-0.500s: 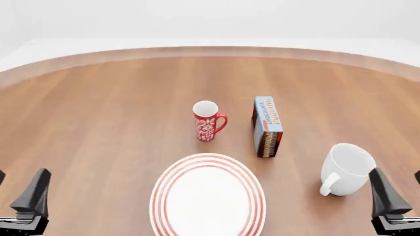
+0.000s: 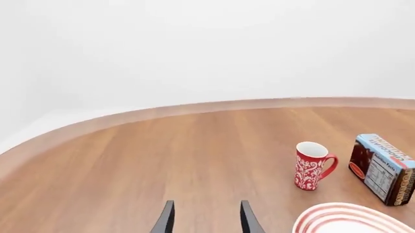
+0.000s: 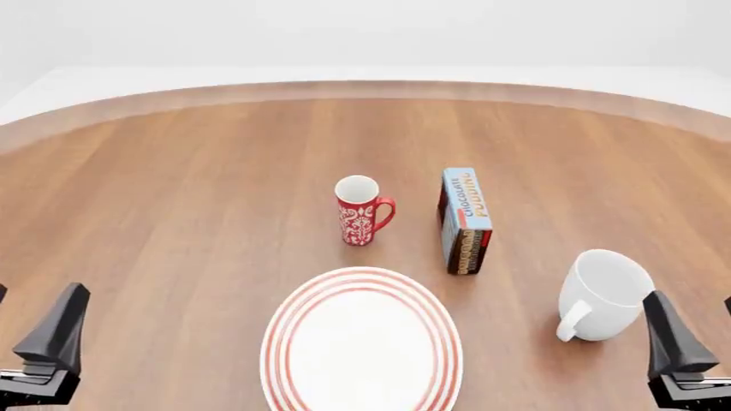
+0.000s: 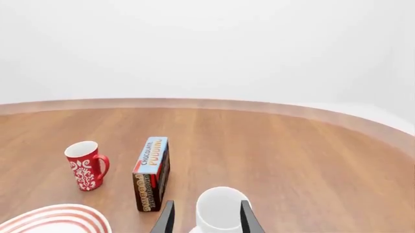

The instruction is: Pick up the white mug and put it on the plate, and put the chocolate pudding to the right of the plate.

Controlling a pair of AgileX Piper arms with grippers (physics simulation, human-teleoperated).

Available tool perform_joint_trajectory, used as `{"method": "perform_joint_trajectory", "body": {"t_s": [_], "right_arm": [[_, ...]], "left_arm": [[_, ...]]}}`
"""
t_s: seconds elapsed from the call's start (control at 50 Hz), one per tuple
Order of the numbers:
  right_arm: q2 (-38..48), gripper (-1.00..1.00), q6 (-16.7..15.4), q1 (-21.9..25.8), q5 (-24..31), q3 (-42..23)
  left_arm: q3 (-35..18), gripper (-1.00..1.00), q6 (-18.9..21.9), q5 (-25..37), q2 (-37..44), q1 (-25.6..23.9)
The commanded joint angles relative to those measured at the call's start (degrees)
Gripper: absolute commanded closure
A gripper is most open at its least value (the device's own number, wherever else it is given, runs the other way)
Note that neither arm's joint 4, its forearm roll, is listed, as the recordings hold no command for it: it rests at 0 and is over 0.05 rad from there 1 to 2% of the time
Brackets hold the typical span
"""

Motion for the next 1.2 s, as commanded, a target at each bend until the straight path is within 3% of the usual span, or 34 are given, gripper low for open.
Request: {"method": "perform_joint_trajectory", "body": {"t_s": [0.02, 0.76, 1.2], "right_arm": [[0.0, -1.0, 0.0, 0.0, -0.2, 0.0], [0.0, -1.0, -0.2, -0.1, -0.5, 0.1], [0.0, -1.0, -0.1, -0.1, -0.4, 0.1]], "left_arm": [[-3.5, -1.0, 1.5, -1.1, 3.1, -4.4], [-11.4, -1.0, 6.0, -10.0, 18.2, -20.9], [-12.1, -1.0, 7.4, -21.0, 32.7, -31.7]]}}
